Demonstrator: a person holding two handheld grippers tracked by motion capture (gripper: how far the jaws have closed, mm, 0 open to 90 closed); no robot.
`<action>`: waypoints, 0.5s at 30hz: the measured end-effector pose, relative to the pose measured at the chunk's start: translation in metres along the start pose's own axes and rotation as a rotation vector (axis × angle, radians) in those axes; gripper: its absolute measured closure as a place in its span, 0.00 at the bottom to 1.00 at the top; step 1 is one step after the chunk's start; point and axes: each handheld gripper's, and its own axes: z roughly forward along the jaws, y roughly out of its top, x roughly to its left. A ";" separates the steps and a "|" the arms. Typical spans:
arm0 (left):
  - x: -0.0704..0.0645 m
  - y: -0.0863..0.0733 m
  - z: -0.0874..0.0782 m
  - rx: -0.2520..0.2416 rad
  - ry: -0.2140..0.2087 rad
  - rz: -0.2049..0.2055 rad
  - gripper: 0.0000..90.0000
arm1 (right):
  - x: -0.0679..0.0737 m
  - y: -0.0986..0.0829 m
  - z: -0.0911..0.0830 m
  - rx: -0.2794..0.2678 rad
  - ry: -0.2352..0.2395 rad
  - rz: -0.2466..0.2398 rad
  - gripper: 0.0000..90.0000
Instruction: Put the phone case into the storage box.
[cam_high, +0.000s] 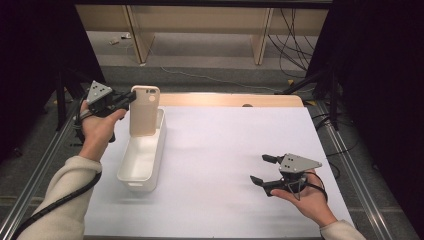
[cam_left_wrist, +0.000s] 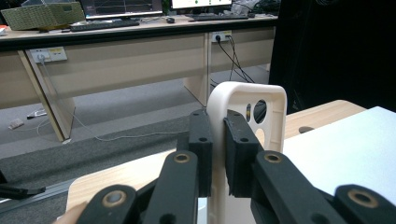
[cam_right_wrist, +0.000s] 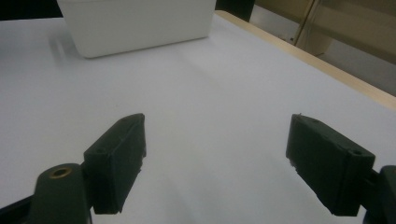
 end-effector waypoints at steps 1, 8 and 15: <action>0.000 0.000 0.000 -0.001 0.000 -0.001 0.91 | 0.000 0.000 0.000 0.000 0.000 0.000 0.24; 0.000 0.000 0.003 -0.005 0.002 -0.003 0.91 | 0.000 0.000 0.000 0.000 0.000 0.000 0.24; 0.000 0.000 0.006 -0.008 0.000 -0.005 0.91 | 0.000 0.000 0.000 0.000 -0.002 -0.002 0.24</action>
